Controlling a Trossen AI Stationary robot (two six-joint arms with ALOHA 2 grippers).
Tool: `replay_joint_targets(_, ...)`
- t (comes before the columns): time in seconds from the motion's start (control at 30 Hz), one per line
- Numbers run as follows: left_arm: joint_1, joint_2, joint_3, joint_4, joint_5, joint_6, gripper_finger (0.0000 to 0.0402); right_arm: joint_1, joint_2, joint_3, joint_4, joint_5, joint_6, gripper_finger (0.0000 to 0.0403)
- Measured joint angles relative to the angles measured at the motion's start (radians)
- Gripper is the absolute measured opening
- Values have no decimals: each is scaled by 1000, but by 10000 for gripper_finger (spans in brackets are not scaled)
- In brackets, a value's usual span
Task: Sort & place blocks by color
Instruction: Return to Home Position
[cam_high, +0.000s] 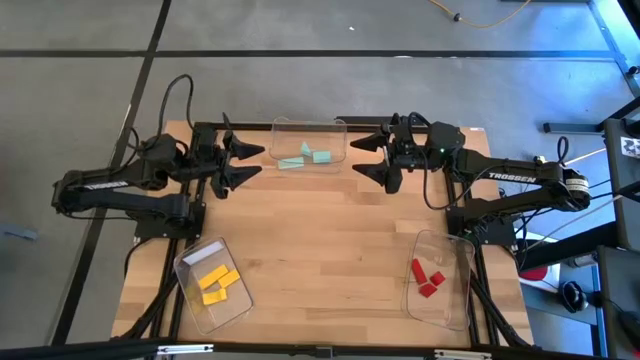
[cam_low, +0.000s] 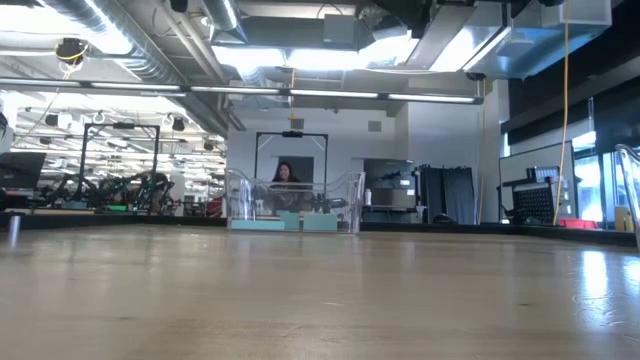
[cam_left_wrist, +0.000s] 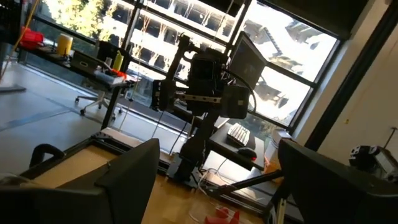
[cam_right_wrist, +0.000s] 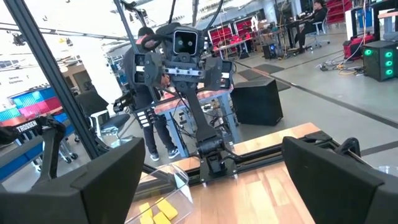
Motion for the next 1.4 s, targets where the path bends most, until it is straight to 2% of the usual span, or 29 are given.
replay_joint_targets(0.1, -30, 0, 0, -2, -1, -5, 291, 0, 0, 0, 0, 0, -2, 380)
replay_joint_targets(0.17, -67, 0, -1, -4, -3, 23, 249, 0, 0, 0, 0, 0, -2, 380)
replay_joint_targets(0.27, -119, -13, -38, 12, -41, 86, 159, 0, 0, 0, 0, 0, -2, 380)
replay_joint_targets(0.37, -155, -73, -116, 68, -36, 126, 54, 0, 0, 0, 0, 0, -2, 380)
replay_joint_targets(0.43, -166, -134, -192, 102, -21, 124, 15, 0, 0, 0, 0, 0, -1, 380)
replay_joint_targets(0.57, -170, -268, -345, 150, -21, 123, 7, 0, 0, 0, 0, 0, 14, 380)
replay_joint_targets(0.73, -170, -453, -514, 199, -23, 92, 1, 0, 0, 0, -1, -1, 160, 380)
replay_joint_targets(0.97, -170, -659, -690, 219, -23, 43, 0, 0, 0, 0, -2, -1, 277, 380)
replay_joint_targets(1.03, -170, -662, -729, 238, -26, 39, 0, 0, 0, 0, -2, -1, 288, 380)
replay_joint_targets(1.23, -152, -657, -731, 176, -66, 41, 0, 0, 0, 0, -16, -30, 339, 368)
replay_joint_targets(1.33, -147, -660, -731, 185, -87, 47, 0, -7, -14, 0, -80, -87, 322, 333)
replay_joint_targets(1.4, -147, -658, -731, 177, -82, 48, 0, -8, -40, 0, -165, -104, 280, 291)
